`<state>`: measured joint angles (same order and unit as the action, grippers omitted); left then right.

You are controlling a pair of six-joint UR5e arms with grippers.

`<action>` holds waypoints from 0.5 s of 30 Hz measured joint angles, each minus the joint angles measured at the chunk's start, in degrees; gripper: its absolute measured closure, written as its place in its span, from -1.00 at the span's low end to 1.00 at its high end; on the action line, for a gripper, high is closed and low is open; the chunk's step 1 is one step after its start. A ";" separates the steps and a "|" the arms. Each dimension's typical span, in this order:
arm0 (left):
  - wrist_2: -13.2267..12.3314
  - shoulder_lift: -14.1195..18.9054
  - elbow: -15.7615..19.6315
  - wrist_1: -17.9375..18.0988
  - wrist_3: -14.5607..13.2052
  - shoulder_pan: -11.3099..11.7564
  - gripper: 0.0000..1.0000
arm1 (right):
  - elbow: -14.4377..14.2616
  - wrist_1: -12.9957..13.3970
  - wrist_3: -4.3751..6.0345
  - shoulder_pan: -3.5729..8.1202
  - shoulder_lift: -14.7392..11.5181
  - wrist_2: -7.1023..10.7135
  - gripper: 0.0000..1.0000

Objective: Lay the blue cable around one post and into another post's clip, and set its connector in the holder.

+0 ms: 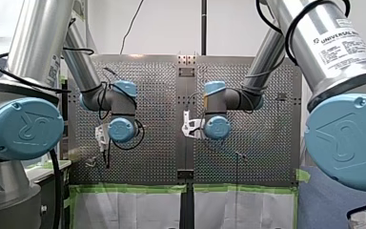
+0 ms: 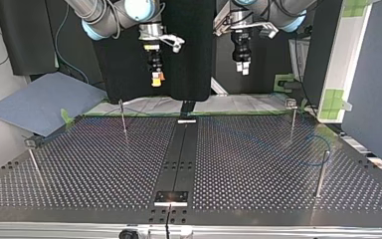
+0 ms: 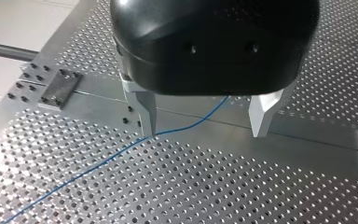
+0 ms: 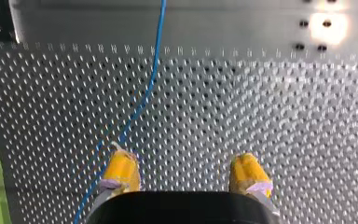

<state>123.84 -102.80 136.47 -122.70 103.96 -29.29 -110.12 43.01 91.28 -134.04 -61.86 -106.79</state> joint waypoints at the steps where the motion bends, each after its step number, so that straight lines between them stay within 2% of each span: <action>1: 0.00 0.00 -0.01 0.29 0.04 0.00 -1.00 | 0.00 -0.10 0.02 -0.21 0.01 0.75 -0.98; 4: 0.20 0.00 -0.01 0.58 0.20 0.00 -1.00 | -0.01 -0.16 0.14 -0.68 0.07 2.39 -0.98; 6: 0.69 -0.02 -0.01 0.58 0.56 0.00 -1.00 | -0.01 -0.24 0.20 -0.90 0.08 2.87 -0.98; 10: 2.20 -0.03 -0.02 0.05 1.37 0.00 -1.00 | -0.01 -0.30 0.29 -1.31 0.14 3.20 -0.98; 15: 2.84 -0.02 -0.02 -1.24 1.64 0.00 -1.00 | -0.01 -0.19 0.32 -1.50 0.18 3.24 -0.98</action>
<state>126.69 -102.81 136.45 -123.94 105.60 -29.29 -110.13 42.82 91.60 -135.54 -61.68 -103.56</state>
